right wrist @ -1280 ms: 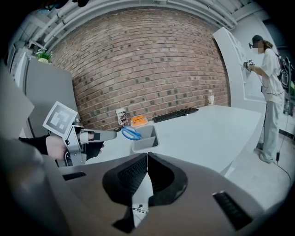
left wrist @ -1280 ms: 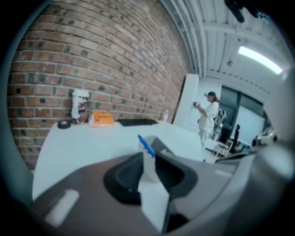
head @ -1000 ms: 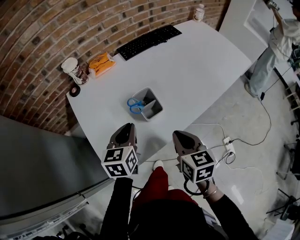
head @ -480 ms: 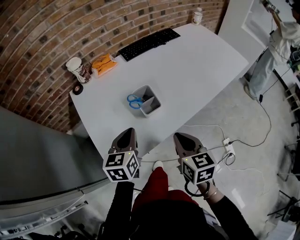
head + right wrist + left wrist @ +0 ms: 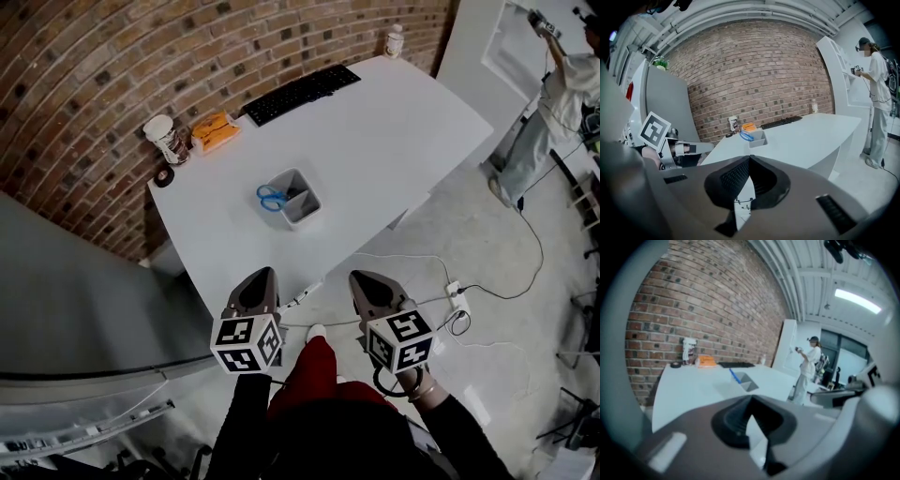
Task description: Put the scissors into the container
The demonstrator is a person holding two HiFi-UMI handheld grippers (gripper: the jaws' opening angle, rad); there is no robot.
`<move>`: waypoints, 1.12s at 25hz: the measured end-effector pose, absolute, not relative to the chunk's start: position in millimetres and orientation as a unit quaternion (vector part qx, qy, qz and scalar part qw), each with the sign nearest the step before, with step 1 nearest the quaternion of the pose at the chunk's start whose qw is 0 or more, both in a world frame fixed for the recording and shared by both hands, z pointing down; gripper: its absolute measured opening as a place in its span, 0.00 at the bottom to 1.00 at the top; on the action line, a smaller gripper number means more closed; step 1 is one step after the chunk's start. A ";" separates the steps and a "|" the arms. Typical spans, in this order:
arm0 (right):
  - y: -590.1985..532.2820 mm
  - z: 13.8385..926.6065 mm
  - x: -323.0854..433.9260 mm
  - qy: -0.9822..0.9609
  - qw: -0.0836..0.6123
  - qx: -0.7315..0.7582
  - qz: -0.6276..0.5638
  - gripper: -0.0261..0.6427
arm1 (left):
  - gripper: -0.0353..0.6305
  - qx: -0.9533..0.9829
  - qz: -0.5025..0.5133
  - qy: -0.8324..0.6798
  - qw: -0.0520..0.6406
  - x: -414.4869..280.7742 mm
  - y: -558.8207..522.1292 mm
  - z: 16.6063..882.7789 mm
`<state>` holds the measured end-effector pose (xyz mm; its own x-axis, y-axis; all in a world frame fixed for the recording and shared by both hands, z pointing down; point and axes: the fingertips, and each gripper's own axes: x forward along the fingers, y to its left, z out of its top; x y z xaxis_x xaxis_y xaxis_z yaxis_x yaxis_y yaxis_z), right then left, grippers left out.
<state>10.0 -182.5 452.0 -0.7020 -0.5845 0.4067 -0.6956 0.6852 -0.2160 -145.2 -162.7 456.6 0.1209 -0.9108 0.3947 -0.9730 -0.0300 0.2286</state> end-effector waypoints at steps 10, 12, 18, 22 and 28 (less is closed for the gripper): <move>-159.2 433.0 22.5 -0.915 0.140 0.346 0.154 0.05 | 0.06 0.715 0.066 -0.665 0.208 -131.9 -128.9 440.6; -153.9 429.5 26.0 -0.916 0.136 0.347 0.148 0.05 | 0.06 0.715 0.065 -0.665 0.204 -129.5 -122.5 437.9; -136.6 426.5 36.8 -0.918 0.130 0.347 0.141 0.05 | 0.06 0.716 0.060 -0.668 0.196 -121.7 -101.7 430.5; -125.6 425.0 41.1 -0.919 0.126 0.348 0.138 0.05 | 0.06 0.717 0.058 -0.668 0.188 -119.1 -88.5 425.4; -110.5 418.6 49.0 -0.921 0.118 0.349 0.127 0.05 | 0.06 0.718 0.053 -0.669 0.183 -115.0 -69.6 421.1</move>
